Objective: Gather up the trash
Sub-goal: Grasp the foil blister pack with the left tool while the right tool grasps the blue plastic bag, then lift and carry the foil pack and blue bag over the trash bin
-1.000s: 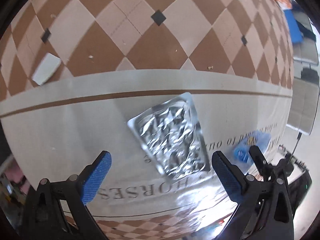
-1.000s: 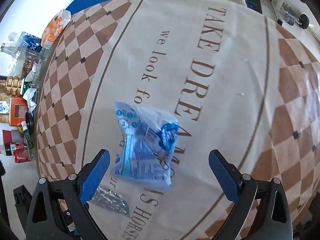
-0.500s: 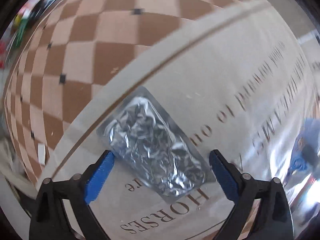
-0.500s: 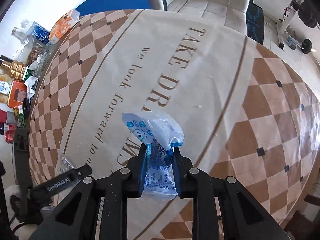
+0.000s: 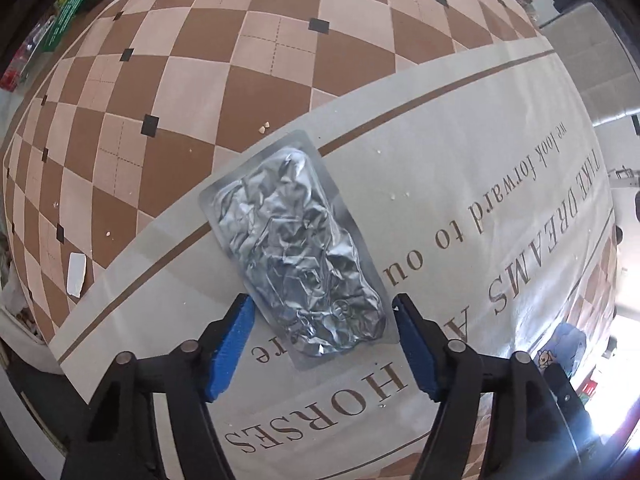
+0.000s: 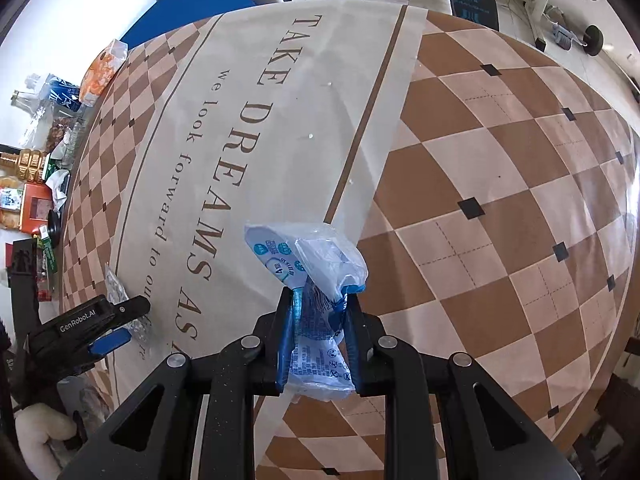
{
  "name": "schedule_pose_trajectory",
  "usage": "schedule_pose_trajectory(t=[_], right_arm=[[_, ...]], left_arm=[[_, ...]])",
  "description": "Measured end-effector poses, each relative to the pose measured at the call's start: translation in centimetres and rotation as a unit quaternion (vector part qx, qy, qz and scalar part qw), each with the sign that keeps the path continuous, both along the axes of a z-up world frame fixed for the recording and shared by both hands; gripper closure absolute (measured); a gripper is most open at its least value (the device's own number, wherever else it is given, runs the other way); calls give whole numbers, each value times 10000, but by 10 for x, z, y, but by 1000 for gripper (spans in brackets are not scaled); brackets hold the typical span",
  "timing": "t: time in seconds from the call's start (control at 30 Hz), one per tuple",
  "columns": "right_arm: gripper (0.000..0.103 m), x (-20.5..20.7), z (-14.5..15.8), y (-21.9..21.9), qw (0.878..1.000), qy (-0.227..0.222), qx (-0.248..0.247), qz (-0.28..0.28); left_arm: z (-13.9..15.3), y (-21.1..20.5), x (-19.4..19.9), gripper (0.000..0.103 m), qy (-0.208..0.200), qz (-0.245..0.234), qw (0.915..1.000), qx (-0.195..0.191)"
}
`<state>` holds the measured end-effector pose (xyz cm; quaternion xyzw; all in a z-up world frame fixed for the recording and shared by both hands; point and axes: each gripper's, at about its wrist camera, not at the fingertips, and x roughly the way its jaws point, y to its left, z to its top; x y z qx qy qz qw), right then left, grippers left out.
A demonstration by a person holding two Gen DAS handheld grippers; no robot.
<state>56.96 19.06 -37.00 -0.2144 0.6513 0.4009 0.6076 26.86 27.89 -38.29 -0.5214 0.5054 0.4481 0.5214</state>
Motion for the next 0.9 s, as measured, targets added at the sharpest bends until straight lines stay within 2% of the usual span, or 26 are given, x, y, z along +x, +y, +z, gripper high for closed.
schedule_pose_trajectory(t=[0.1, 0.13, 0.2, 0.27, 0.33, 0.5, 0.63, 0.7, 0.8, 0.83, 0.9], right_arm=[[80, -4, 4, -1, 10000, -2, 38, 52], [80, -6, 6, -2, 10000, -8, 64, 69], [80, -8, 9, -3, 9999, 6, 110, 95], [80, -11, 12, -6, 9998, 14, 149, 137], [81, -14, 15, -9, 9997, 27, 177, 180], [81, -16, 19, -18, 9995, 62, 257, 190], [82, -17, 24, -25, 9992, 106, 334, 172], [82, -16, 27, -28, 9992, 117, 359, 165], [82, -14, 29, -32, 9991, 151, 374, 102], [82, -13, 29, -34, 9991, 158, 384, 64], [82, -12, 30, -36, 9991, 169, 383, 37]], left_arm=[[9, -12, -5, 56, 73, -304, 9994, 171], [14, -12, 8, 63, 61, -410, 9989, 228], [20, -24, 6, 75, -17, -594, 9979, 251], [28, -34, 4, 78, -110, -660, 9974, 282], [31, -43, -5, 90, -234, -680, 9970, 275], [47, -69, -29, 96, -296, -721, 9959, 455], [69, -90, -42, 96, -140, -983, 9914, 847], [78, -92, -51, 96, -216, -927, 9908, 964], [78, -76, -66, 96, -333, -712, 9928, 903], [76, -59, -67, 95, -377, -650, 9933, 881], [67, -46, -63, 93, -406, -709, 9929, 861]])
